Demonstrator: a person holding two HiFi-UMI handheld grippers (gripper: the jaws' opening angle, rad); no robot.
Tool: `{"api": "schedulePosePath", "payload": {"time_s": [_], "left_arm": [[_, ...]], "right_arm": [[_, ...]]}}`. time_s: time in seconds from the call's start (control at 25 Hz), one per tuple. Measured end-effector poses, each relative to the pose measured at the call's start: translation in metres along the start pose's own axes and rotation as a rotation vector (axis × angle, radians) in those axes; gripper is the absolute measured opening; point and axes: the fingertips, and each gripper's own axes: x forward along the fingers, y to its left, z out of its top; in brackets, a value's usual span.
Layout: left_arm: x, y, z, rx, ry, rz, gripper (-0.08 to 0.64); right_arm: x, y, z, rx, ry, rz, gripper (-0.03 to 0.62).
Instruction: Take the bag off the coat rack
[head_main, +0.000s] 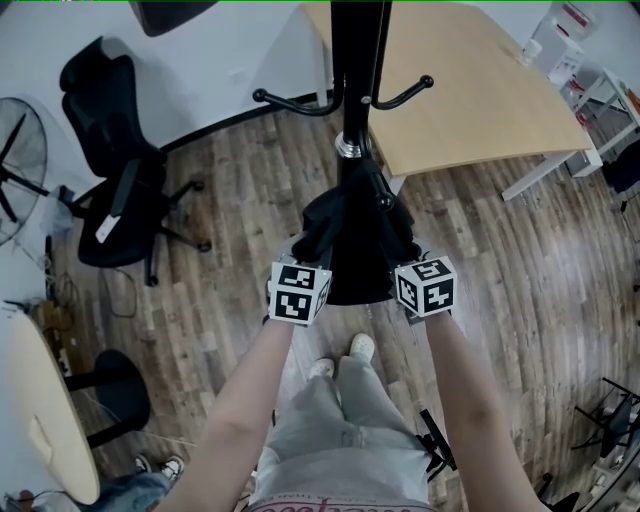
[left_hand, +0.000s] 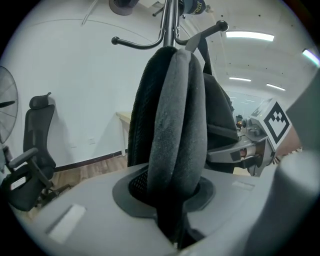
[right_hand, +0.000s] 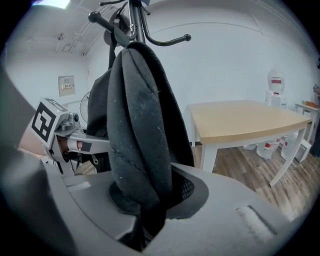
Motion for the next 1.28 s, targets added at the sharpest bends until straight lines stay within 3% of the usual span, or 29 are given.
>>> {"api": "schedulePosePath", "payload": {"time_s": [0.36, 1.28], "left_arm": [[-0.025, -0.015, 0.001, -0.034, 0.004, -0.043, 0.066], [-0.085, -0.041, 0.032, 0.008, -0.008, -0.132, 0.063]], "right_arm": [[-0.024, 0.019, -0.005, -0.002, 0.027, -0.01, 0.037], [-0.086, 0.055, 0.016, 0.004, 0.012, -0.097, 0.035]]}}
